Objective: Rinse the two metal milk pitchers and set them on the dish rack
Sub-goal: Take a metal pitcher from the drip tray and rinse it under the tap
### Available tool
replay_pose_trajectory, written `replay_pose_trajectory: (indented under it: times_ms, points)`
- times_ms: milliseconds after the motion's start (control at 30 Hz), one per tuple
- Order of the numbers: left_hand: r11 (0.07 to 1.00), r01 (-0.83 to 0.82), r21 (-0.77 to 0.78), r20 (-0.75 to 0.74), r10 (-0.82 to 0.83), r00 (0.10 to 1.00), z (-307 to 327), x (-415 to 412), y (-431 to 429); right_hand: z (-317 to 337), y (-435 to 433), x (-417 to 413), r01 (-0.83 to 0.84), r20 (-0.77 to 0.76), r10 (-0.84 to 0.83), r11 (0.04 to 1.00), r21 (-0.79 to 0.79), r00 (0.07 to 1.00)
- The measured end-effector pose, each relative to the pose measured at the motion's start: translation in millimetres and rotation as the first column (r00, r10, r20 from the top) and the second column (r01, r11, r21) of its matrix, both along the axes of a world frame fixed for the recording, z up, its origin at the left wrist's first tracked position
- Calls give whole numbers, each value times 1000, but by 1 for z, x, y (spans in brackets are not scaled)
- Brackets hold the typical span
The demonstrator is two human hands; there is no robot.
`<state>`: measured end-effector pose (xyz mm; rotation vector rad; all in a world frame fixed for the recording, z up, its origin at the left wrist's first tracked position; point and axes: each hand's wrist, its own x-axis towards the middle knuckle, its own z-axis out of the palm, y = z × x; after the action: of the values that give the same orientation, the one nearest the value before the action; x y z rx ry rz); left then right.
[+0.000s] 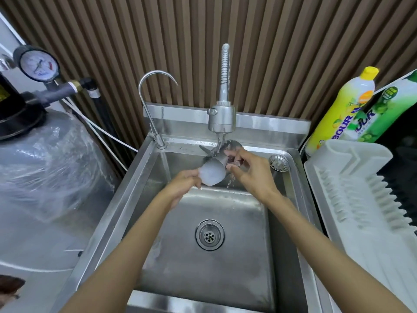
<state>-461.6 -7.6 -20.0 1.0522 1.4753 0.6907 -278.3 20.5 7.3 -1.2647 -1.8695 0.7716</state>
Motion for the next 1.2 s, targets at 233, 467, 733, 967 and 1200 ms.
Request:
replay_pose_trajectory:
  times_ms: [233, 467, 733, 967, 1200]
  points:
    - [998, 66, 13, -37, -65, 997, -12, -6, 10, -21, 21, 6, -255, 215, 210, 946, 203, 954]
    - [997, 79, 9, -9, -79, 997, -17, -7, 13, -34, 21, 7, -327, 271, 232, 861, 389, 934]
    - [986, 127, 108, 98, -137, 986, -15, -14, 10, -34, 20, 5, -210, 82, 196, 955, 211, 977]
    - [974, 47, 224, 172, -87, 981, -3, 6, -6, -28, 11, 9, -207, -517, -334, 647, -734, 788]
    - [877, -141, 459, -53, 186, 981, -3, 24, -17, -6, -15, 3, -9, -472, -406, 751, -660, 783]
